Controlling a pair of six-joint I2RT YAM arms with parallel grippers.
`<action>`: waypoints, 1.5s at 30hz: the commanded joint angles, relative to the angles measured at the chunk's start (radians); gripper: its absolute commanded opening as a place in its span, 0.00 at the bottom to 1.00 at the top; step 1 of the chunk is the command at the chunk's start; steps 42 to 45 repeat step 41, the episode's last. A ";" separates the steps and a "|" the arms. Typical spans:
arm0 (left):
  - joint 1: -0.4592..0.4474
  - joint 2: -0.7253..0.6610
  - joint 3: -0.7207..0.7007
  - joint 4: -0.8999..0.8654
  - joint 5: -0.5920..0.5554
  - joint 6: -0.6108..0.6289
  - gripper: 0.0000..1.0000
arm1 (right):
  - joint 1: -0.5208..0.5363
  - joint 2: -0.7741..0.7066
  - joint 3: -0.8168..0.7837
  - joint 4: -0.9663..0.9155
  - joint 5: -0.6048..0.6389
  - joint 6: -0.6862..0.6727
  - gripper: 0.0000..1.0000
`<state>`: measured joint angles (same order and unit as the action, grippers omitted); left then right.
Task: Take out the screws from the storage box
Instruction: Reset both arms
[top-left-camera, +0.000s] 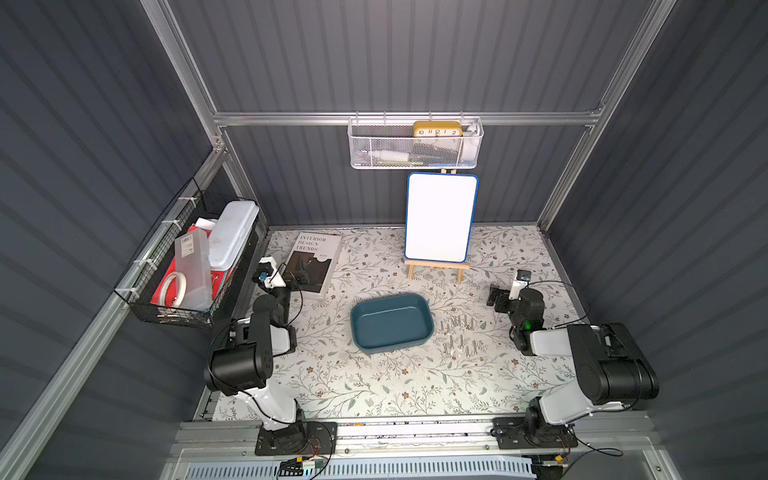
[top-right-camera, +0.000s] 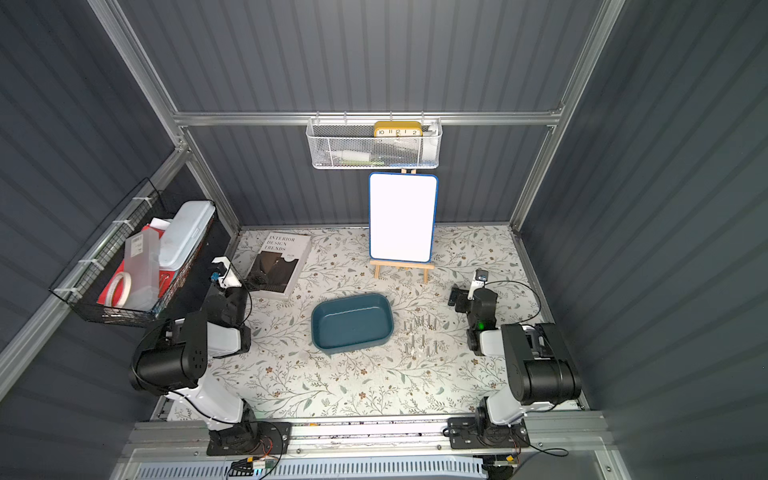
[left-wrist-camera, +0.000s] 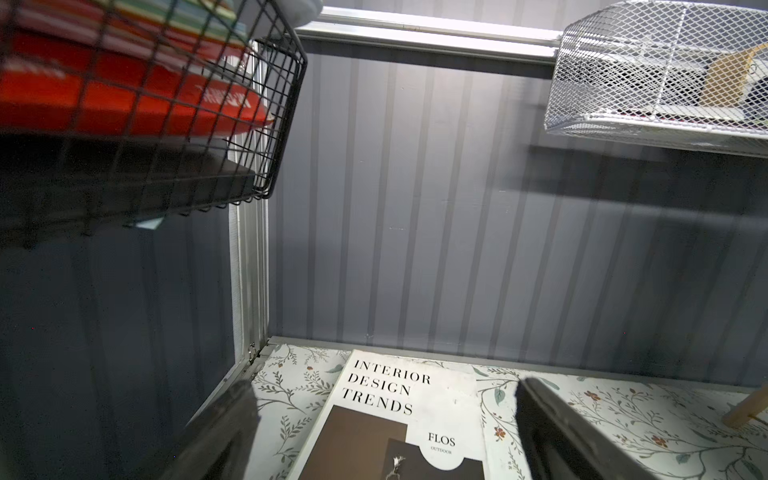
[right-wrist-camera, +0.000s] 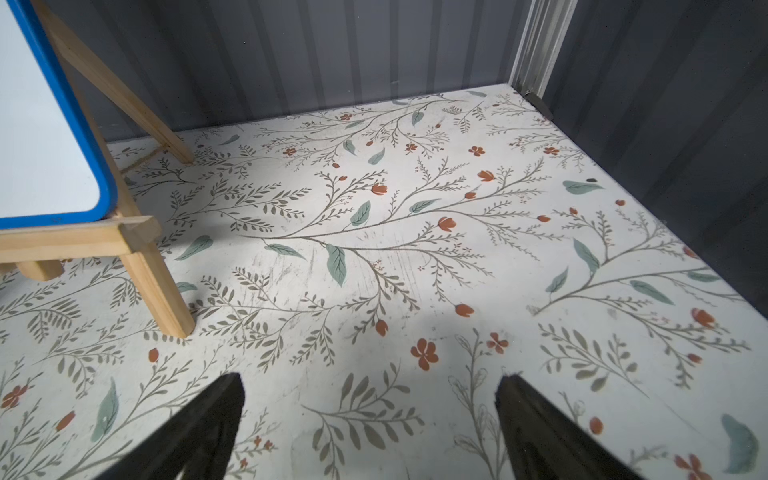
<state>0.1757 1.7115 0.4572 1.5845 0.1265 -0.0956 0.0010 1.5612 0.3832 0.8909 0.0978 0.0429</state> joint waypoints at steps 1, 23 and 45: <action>-0.007 -0.009 0.015 0.018 -0.008 0.014 0.99 | -0.001 -0.008 0.007 0.017 0.007 0.001 0.99; -0.006 -0.010 0.015 0.018 -0.008 0.014 0.99 | -0.001 -0.024 0.016 -0.026 0.030 0.007 0.99; -0.007 -0.009 0.015 0.017 -0.008 0.014 0.99 | -0.001 -0.004 -0.006 0.049 -0.028 -0.020 0.99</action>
